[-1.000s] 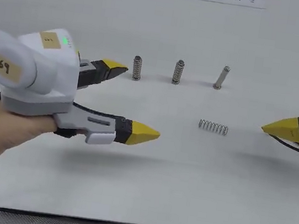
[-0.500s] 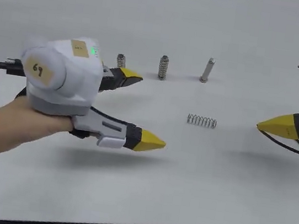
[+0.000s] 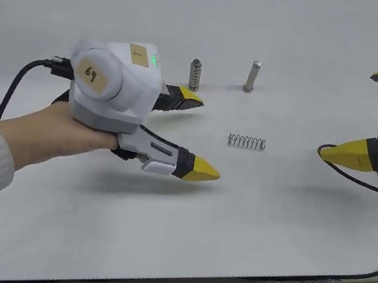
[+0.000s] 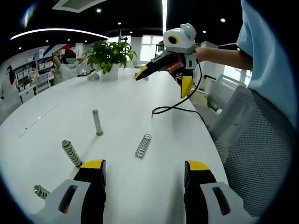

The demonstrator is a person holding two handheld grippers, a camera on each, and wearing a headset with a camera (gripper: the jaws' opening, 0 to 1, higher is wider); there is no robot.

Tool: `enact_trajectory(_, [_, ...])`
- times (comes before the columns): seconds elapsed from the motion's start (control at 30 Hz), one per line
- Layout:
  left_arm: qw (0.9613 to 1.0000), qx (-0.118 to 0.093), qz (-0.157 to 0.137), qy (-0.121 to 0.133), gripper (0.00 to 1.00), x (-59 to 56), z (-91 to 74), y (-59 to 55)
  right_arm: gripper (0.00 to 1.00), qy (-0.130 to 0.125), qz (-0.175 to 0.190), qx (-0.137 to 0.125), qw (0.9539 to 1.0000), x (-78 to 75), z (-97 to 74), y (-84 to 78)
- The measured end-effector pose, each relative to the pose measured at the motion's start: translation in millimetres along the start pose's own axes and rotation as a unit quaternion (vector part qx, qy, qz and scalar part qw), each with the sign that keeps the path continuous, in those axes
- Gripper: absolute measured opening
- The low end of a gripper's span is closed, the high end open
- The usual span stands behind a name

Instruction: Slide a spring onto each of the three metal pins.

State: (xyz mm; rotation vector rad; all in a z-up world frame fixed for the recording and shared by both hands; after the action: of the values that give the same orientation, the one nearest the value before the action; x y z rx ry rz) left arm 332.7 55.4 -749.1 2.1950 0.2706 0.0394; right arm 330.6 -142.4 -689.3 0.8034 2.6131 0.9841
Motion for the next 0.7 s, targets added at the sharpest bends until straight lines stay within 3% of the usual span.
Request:
enact_trajectory(0.17, [0.9997, 0.01, 0.02, -0.012, 0.55, -0.5, 8.6, 3.8, 0.87, 0.003, 0.005, -0.001, 1.0, 2.3, 0.7, -2.7])
enact_trajectory(0.4, [0.9992, 0.021, 0.025, -0.022, 0.47, 2.3, 19.2, 7.9, 0.87, 0.008, 0.01, -0.003, 0.9999, 6.2, 1.7, -5.0])
enact_trajectory(0.7, [0.9982, 0.035, 0.034, -0.034, 0.26, 7.9, 29.8, 6.7, 0.86, 0.007, 0.016, -0.008, 0.9998, 6.4, -0.9, -7.7])
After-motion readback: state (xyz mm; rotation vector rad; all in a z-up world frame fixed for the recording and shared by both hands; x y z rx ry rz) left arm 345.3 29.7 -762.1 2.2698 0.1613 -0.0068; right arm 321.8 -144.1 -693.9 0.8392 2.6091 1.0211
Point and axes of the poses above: the centre of the closed fingertips' face, and the gripper's own axes: z roughly forward along the fingers, x roughly to its left, y roughly out of its top, the point moved 5 cm from there along -z, roughly backward along the fingers, and after that the axes turned 6 degrees about x, right-handed, at the moved point
